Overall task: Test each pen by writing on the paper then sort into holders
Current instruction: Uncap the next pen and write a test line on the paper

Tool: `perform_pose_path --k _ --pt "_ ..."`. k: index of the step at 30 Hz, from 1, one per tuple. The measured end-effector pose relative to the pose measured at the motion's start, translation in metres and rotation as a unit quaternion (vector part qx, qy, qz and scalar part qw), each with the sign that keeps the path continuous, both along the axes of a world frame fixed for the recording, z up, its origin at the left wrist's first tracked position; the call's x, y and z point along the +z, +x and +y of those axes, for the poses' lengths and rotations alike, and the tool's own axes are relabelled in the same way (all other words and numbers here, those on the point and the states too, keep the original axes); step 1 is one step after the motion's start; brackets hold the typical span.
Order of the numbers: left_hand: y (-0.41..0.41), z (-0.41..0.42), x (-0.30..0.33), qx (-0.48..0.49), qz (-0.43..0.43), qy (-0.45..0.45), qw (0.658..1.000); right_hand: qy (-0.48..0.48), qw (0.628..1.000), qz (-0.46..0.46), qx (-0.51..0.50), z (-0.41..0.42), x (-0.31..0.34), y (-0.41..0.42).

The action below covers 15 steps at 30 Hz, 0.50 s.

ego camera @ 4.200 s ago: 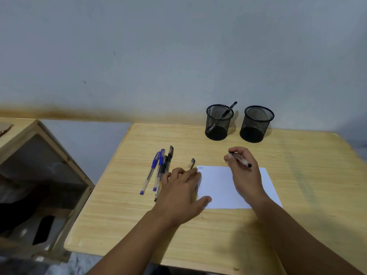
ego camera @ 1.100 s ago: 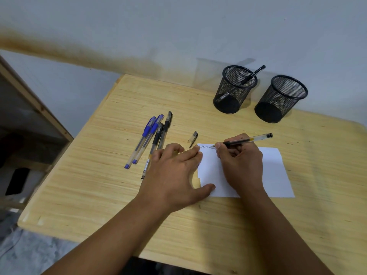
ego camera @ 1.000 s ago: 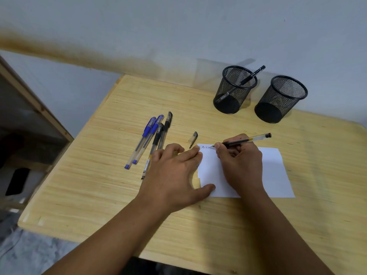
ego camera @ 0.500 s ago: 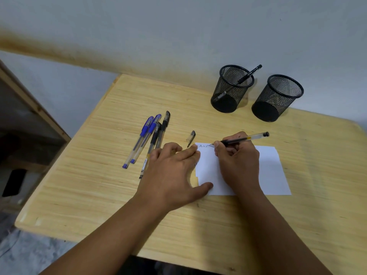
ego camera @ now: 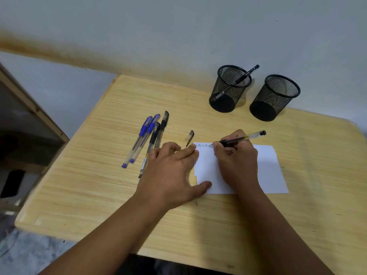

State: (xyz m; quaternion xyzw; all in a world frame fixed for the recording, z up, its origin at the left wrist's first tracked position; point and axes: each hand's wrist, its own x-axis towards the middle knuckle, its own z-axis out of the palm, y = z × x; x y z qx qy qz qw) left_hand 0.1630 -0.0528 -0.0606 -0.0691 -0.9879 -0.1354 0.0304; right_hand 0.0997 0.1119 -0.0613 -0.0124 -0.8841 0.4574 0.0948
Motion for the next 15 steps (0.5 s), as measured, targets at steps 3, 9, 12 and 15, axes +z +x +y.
perform_pose_path --k 3,9,12,15 --pt "0.001 0.0 0.001 0.0 0.0 -0.003 1.0 -0.03 1.0 -0.006 -0.007 0.001 0.002 0.0" --pt "0.003 0.004 0.002 0.004 0.011 0.003 1.0 -0.171 0.983 -0.029 -0.052 0.008 0.008 0.003" --pt "0.003 0.004 0.003 0.006 0.002 -0.014 1.0 -0.209 0.977 -0.024 -0.044 0.015 0.015 0.004" --pt "0.002 0.006 0.008 0.0 -0.016 -0.03 0.999 -0.243 0.969 -0.017 -0.04 0.022 0.025 0.009"
